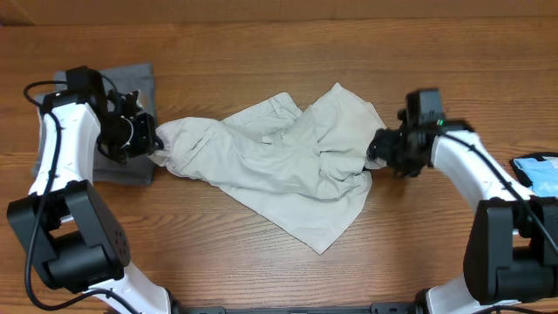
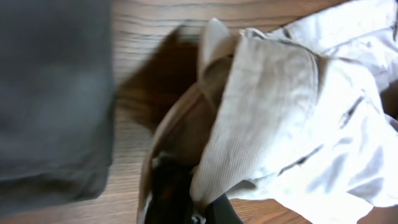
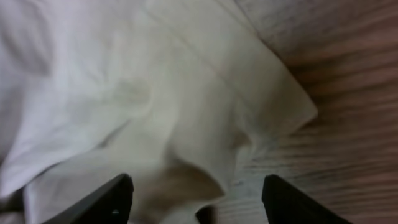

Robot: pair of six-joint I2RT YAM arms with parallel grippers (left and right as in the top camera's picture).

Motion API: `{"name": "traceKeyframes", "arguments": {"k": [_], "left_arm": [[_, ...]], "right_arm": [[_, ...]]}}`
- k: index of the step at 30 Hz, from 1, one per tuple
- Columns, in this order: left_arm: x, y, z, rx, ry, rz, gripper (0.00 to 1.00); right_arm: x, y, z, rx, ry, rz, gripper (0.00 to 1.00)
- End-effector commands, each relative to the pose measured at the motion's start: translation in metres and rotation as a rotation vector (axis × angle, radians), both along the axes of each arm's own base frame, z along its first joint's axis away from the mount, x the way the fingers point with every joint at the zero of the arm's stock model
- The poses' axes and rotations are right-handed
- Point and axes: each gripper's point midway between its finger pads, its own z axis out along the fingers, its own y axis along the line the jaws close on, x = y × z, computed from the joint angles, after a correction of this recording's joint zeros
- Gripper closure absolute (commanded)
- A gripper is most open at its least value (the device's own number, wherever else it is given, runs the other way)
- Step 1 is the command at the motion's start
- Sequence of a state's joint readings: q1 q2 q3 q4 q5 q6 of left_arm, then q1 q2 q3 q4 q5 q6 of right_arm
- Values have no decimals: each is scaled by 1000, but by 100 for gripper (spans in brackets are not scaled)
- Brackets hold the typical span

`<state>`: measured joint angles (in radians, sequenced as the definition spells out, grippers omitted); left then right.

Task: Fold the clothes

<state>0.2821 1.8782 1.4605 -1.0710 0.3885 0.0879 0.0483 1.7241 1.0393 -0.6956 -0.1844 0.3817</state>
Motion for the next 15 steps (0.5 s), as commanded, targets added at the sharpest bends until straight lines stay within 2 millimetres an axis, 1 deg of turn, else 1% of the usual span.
{"name": "traceKeyframes", "arguments": {"k": [1,3,5,6,7,10,13,14,15], "left_arm": [[7,-24,16,-40,-67,-91,96],[7,-28,15,-35,-69,-111,96],[8,-33,16,-35,-71,-124,96],[8,-35,16,-35,-71,-128,96],[8,-36,16,-35,-72,-133,96],[8,-39,16,-36,-71,-140,96],[4,-39,15,-39,-57,-141,96],[4,-39,15,-40,-54,-141,96],[3,-40,15,-40,-52,-141,96]], "right_arm": [[-12,2,-15,33,37,-94,29],[-14,2,-20,38,32,-108,29],[-8,3,-21,42,1,-109,30],[-1,3,-20,45,-31,-108,36],[6,3,-18,48,-65,-107,44],[27,4,-10,58,-158,-105,76],[49,1,1,54,-259,-110,94],[59,-2,8,51,-305,-113,96],[73,-6,19,47,-369,-107,96]]}}
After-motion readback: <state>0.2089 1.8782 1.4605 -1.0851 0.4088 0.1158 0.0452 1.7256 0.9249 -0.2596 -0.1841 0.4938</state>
